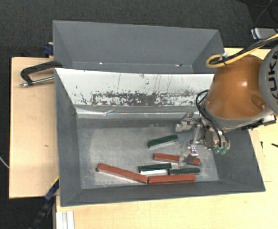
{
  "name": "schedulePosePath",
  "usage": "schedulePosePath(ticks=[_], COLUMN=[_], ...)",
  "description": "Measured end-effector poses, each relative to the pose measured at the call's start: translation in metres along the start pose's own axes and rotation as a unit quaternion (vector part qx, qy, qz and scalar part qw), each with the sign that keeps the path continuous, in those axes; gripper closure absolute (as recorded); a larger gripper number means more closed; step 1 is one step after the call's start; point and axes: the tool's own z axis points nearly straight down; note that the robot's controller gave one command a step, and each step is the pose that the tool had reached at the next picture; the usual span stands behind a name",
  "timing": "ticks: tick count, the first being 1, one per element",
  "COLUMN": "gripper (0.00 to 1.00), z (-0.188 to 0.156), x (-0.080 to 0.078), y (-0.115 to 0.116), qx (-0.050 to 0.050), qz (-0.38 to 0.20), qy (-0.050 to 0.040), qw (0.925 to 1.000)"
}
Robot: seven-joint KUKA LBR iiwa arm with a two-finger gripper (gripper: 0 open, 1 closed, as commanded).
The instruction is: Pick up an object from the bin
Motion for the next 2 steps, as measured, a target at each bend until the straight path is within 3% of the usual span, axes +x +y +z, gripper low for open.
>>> schedulePosePath(ticks=[1, 2], gripper=[1.0, 1.0], z=[0.097, 0.0969], x=[-0.0181, -0.0181], y=[-0.0113, -0.0113], qx=[0.002, 0.002], qz=[-0.017, -0.017], qy=[0.0002, 0.0002], qw=[0.9999, 0.9999])
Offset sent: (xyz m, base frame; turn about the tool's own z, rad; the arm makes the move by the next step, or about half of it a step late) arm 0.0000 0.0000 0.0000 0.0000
